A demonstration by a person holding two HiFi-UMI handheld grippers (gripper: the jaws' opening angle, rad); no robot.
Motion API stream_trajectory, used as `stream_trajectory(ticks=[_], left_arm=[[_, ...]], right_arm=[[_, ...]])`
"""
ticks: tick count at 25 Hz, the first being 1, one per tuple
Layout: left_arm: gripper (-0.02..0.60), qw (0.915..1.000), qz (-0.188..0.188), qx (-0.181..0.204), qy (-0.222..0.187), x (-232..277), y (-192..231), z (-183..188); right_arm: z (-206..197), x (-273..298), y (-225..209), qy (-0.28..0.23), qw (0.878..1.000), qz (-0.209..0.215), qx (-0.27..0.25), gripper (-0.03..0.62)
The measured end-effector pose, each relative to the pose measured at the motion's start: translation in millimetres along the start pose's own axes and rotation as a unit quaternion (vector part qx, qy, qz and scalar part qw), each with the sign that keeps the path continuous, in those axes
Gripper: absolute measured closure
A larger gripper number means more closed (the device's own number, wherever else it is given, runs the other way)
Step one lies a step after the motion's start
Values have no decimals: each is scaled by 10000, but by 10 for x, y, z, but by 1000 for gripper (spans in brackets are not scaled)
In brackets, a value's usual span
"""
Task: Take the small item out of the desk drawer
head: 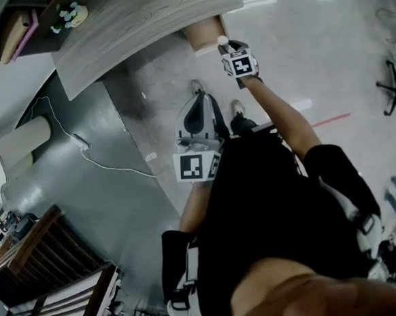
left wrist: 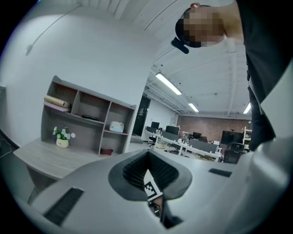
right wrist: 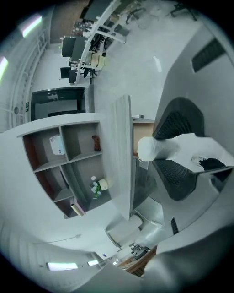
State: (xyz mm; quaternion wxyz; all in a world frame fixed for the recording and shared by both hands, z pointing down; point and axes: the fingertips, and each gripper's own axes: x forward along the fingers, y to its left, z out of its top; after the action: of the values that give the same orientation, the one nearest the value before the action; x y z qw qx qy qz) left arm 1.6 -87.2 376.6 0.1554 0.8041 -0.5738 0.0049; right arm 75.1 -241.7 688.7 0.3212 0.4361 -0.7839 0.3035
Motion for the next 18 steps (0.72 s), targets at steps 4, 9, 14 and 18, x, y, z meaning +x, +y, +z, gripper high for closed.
stream_trajectory(ticks=[4,9,14,18], left_arm=[[584,9998,126,88,-131,-274,-251,44],[584,9994,198,133,-247,-535,-345,118],[584,9990,190,175,-359,-697,-283,197],[584,9984,214,188,-496,-799,-180,301]], right_arm=[[33,-449,137,-225,9995,170,-125,450],[84,-910,194,-628,9974,99,-346,450],[142,-1381,401,-974,9947,175,-283,450],[187,-1752,590,-1182,9923,267,-272,450]])
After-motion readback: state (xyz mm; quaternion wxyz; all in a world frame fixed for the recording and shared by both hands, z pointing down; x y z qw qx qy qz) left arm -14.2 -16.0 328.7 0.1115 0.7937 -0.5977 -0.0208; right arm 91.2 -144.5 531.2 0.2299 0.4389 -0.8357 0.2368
